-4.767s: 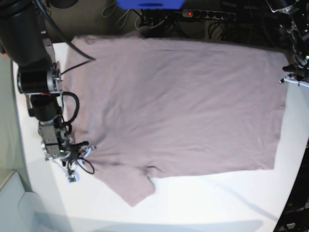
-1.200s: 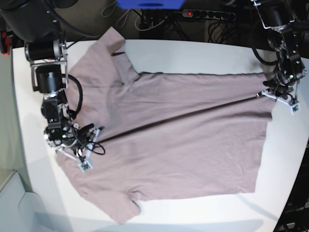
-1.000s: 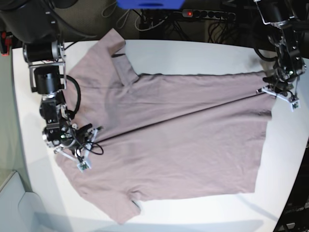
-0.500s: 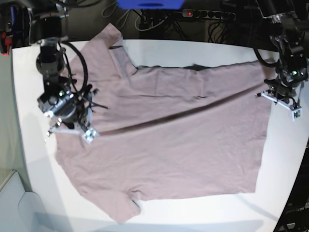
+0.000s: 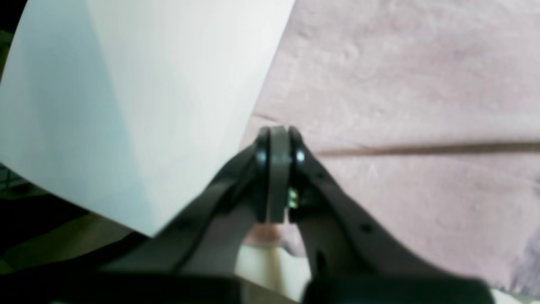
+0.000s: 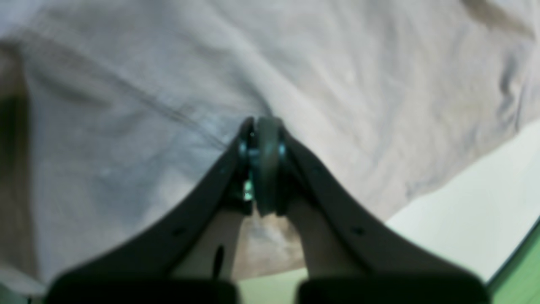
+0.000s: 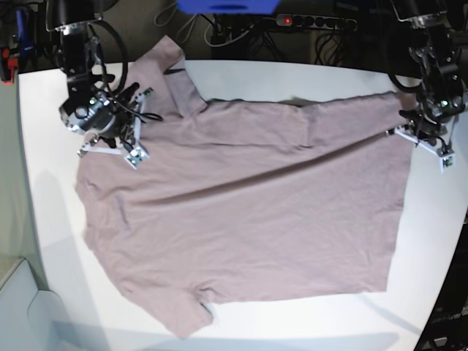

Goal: Layout the t-shirt on the table in an organized manner, then fold the t-shirt properly
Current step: 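Pull the collar corner with the right gripper away from the left gripper, then grasp the shirt's collar-side corners with both grippers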

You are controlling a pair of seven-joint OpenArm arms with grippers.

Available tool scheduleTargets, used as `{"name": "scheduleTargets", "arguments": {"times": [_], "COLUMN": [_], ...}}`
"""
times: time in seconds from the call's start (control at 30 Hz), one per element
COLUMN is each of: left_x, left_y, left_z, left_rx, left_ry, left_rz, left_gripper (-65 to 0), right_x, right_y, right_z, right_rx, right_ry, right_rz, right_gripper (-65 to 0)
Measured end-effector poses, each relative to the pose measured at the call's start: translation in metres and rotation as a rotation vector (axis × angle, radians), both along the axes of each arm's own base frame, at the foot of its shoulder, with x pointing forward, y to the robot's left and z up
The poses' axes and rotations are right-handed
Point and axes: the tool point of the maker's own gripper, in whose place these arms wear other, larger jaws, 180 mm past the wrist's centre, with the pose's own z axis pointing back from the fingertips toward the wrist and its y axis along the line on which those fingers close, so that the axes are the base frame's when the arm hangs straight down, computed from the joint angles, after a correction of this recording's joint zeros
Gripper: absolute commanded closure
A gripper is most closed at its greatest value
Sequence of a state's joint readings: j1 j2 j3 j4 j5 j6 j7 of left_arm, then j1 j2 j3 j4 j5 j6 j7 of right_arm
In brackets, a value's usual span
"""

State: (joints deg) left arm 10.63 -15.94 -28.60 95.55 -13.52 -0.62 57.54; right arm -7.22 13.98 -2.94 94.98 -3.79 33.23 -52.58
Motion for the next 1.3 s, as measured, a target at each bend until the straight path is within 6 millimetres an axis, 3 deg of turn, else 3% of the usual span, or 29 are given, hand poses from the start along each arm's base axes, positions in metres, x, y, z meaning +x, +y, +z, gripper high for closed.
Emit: {"name": "scheduleTargets", "arguments": {"times": [0.2, 0.37, 0.53, 0.6, 0.67, 0.9, 1.17, 1.3], "left_x": [-0.023, -0.032, -0.057, -0.056, -0.051, -0.043, -0.038, -0.036], "left_y": [-0.002, -0.009, -0.014, -0.017, -0.021, -0.009, 0.038, 0.050], "left_z": [-0.017, -0.025, -0.039, -0.041, -0.042, -0.050, -0.049, -0.049], "left_rx": [-0.008, -0.021, -0.025, -0.019, -0.015, 0.016, 0.097, 0.113], "left_ry": [0.070, 0.087, 0.158, 0.161, 0.136, 0.085, 0.082, 0.093], "left_rz": [-0.002, -0.012, -0.026, -0.047, -0.062, -0.056, -0.043, -0.028], "left_gripper": [-0.8, -0.6, -0.6, -0.6, -0.5, -0.5, -0.5, -0.5], "right_x": [-0.004, -0.007, 0.002, 0.008, 0.002, -0.028, -0.040, -0.043], "right_y": [-0.022, -0.028, -0.008, 0.004, 0.012, 0.011, -0.001, -0.004], "right_z": [0.001, 0.011, 0.063, 0.079, 0.076, 0.055, 0.050, 0.048], "right_rx": [-0.030, -0.088, -0.081, -0.052, -0.018, -0.023, -0.040, -0.046], "right_ry": [-0.004, 0.001, -0.158, -0.213, -0.202, -0.112, -0.085, -0.079], "right_rz": [-0.032, -0.029, 0.016, 0.010, 0.002, -0.013, -0.041, -0.045], "right_gripper": [0.0, 0.0, 0.0, 0.0, 0.0, 0.0, 0.0, 0.0]}}
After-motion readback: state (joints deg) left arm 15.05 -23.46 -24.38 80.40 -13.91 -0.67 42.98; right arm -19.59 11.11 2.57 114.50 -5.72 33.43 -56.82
